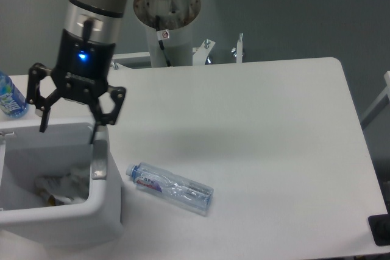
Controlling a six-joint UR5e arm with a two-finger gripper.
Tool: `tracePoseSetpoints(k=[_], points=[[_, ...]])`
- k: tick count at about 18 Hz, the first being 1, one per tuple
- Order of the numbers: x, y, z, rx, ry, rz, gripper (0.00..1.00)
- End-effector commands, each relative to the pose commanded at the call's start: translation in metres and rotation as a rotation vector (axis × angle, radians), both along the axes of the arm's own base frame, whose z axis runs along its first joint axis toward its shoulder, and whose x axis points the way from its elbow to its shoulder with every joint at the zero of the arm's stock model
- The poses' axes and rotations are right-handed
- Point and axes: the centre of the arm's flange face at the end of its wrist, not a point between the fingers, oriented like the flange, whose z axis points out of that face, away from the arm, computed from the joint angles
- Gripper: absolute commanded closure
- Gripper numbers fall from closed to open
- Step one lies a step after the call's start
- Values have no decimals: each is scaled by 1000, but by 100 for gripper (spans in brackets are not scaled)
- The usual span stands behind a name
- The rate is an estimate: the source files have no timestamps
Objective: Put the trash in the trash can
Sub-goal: 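Move the open gripper down onto the clear water bottle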
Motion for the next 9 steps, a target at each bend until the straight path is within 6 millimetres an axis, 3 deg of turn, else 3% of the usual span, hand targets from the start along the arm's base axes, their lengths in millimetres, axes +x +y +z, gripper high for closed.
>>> tracePoseSetpoints(k=[3, 6, 9], points=[[-50, -24, -20, -37, -99, 192, 0], [-79, -50, -77, -160, -141, 369, 0], [-109, -56, -128, -249, -177, 429, 0]])
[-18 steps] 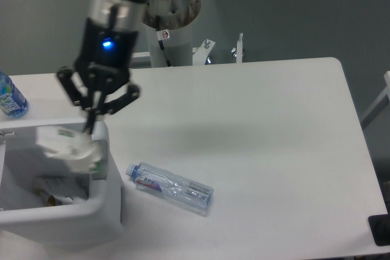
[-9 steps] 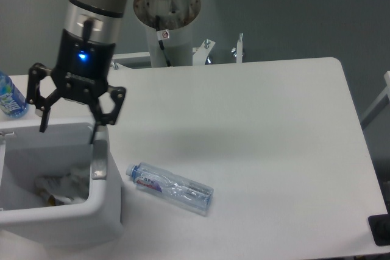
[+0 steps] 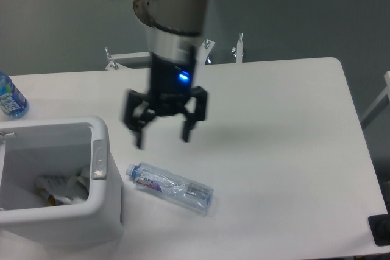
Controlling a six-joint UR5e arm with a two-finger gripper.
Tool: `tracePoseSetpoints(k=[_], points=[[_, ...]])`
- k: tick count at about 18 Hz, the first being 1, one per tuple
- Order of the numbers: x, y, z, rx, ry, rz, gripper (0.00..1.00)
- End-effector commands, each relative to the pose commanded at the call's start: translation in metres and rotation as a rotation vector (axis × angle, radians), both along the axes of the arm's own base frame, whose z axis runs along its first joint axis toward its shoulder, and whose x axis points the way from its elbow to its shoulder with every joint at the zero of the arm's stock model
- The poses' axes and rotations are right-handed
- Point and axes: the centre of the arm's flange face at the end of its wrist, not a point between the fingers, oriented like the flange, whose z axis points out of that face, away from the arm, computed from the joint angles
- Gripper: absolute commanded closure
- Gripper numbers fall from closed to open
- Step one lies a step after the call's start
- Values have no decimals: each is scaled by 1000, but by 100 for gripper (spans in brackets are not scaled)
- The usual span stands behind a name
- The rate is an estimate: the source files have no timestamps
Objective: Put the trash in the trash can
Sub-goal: 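Move the open gripper down onto the clear water bottle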
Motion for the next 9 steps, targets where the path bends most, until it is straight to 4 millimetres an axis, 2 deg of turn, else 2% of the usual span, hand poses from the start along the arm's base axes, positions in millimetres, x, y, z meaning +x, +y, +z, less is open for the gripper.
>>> tracePoseSetpoints(k=[6, 9], points=[[-31, 18, -95, -135, -84, 25, 0], [-38, 24, -130, -175, -118, 23, 0]])
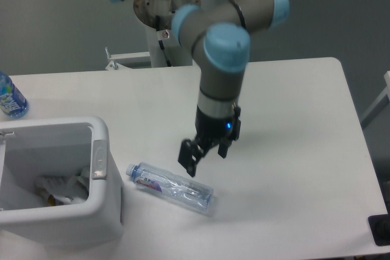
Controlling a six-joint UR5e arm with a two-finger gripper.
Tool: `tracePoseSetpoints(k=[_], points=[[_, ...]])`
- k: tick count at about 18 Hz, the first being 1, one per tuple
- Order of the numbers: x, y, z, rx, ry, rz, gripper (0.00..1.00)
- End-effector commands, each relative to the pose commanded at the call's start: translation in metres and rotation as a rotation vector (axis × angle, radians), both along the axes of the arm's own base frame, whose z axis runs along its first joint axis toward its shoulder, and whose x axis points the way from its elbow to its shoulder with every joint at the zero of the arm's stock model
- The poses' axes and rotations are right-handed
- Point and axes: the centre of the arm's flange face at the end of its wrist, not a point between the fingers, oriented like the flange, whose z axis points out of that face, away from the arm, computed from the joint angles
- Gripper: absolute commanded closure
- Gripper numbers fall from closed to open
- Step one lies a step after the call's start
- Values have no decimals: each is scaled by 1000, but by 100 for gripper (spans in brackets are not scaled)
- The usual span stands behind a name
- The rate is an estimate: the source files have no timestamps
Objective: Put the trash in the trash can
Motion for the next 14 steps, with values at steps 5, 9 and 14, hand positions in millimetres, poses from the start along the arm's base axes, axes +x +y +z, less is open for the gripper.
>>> tracePoseSetpoints(k=[5, 9, 14], points=[[-13, 12, -38, -48, -22, 2, 0], [-23, 23, -57, -70, -32, 31, 0], [-13, 37, -70, -80, -41, 4, 0]])
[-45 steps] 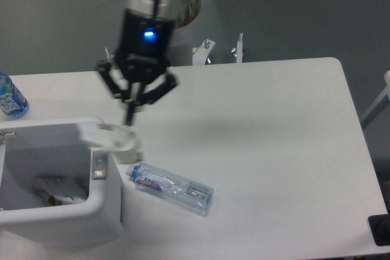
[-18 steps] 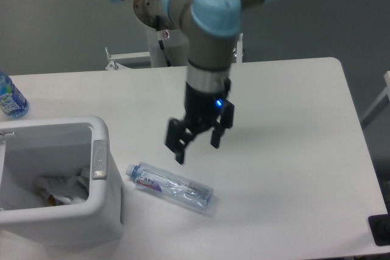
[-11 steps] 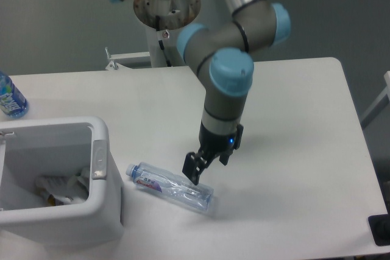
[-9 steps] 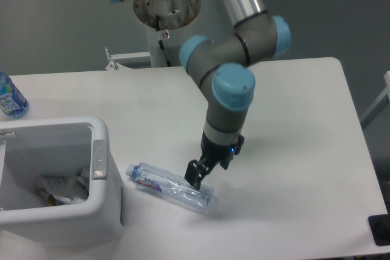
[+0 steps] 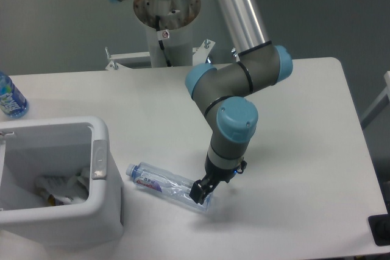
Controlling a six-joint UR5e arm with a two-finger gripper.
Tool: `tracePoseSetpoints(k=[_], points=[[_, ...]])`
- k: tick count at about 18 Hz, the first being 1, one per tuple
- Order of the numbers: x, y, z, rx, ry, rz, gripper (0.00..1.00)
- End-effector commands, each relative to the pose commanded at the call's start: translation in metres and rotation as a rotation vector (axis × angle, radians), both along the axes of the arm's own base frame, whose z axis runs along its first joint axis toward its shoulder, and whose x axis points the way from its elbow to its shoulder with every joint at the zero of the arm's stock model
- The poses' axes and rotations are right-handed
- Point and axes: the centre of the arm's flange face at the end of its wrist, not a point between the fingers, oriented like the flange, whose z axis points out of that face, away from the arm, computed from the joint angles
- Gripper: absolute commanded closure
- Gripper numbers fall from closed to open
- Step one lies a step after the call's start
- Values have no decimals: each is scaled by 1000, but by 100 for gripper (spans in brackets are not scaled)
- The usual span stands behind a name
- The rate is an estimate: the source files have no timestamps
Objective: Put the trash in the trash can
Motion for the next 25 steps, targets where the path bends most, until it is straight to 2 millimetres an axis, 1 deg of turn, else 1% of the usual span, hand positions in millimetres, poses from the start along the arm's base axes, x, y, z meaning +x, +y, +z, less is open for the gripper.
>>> tracePoseSetpoints(k=[1, 2, 3, 4, 10, 11, 12, 14, 16, 18, 21, 22, 25], points=[[1, 1, -7, -7, -8, -2, 0], [1, 1, -8, -8, -9, -2, 0], [6, 4, -11, -11, -12, -11, 0], [11, 8, -11, -11, -12, -20, 0], [13, 10, -17, -18, -19, -23, 0], [15, 11, -18, -19, -21, -26, 2], [16, 12, -18, -19, -21, -28, 7], [16, 12, -21, -23, -23, -28, 20], [16, 12, -21, -23, -23, -28, 30], [17, 12, -18, -20, -19, -29, 33], [17, 12, -18, -20, -19, -29, 34], [17, 12, -18, -20, -19, -29, 37], [17, 12, -15, -17, -16, -31, 38]])
